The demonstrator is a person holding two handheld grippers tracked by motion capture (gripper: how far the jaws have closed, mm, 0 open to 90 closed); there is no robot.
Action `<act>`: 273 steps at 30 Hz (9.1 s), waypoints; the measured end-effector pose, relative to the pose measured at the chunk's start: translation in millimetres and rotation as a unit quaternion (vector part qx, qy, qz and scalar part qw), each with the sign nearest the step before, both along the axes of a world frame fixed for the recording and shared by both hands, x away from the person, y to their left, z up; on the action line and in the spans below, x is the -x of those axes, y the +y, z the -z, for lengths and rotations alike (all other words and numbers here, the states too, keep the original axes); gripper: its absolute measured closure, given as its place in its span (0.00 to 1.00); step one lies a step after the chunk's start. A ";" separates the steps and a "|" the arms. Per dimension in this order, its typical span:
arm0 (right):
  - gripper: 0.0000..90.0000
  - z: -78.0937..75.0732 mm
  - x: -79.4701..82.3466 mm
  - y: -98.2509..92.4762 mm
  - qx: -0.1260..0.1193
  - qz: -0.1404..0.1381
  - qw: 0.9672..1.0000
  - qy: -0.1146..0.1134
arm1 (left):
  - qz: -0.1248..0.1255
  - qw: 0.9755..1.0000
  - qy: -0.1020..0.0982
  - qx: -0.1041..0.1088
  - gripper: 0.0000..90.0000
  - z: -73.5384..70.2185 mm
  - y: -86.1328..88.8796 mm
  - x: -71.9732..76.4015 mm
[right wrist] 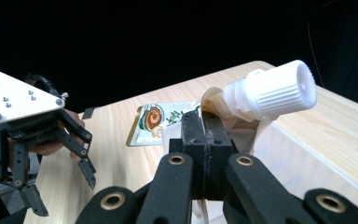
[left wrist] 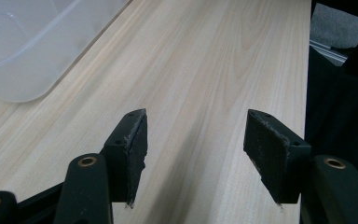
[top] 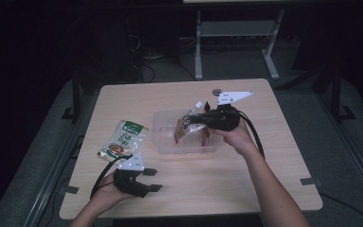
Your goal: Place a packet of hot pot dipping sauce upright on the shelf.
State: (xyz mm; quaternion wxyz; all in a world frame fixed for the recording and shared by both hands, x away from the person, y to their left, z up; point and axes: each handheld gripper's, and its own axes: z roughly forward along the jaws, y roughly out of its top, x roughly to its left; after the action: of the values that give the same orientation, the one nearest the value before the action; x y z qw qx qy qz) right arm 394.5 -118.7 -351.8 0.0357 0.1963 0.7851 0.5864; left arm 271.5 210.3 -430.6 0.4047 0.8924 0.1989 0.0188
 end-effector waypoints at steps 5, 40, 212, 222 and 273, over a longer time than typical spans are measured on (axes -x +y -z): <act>1.00 5.5 -2.6 5.2 0.011 -0.002 1.000 0.006 | 0.002 1.000 0.001 -0.001 0.44 0.3 -0.1 -0.1; 0.72 8.7 11.5 6.4 0.046 0.009 0.999 0.020 | 0.005 1.000 0.006 -0.006 0.44 1.5 0.1 -0.9; 0.38 84.4 117.4 -44.8 0.164 0.021 0.983 0.076 | -0.192 0.979 0.060 -0.016 1.00 -20.7 145.8 -30.0; 0.44 82.8 112.8 -46.6 0.164 0.015 0.982 0.089 | -0.154 0.987 0.052 -0.014 1.00 -24.7 128.3 5.2; 0.51 65.8 87.6 -20.0 0.092 -0.065 0.983 0.142 | 0.115 0.993 -0.018 0.025 1.00 -37.4 -20.6 -20.6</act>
State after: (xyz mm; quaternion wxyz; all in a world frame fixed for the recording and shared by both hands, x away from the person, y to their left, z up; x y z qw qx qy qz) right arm 306.9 -138.7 -417.6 -0.0960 0.2217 0.8441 0.4787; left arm 292.1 189.7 -393.2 0.4299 0.8984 0.0882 -0.0167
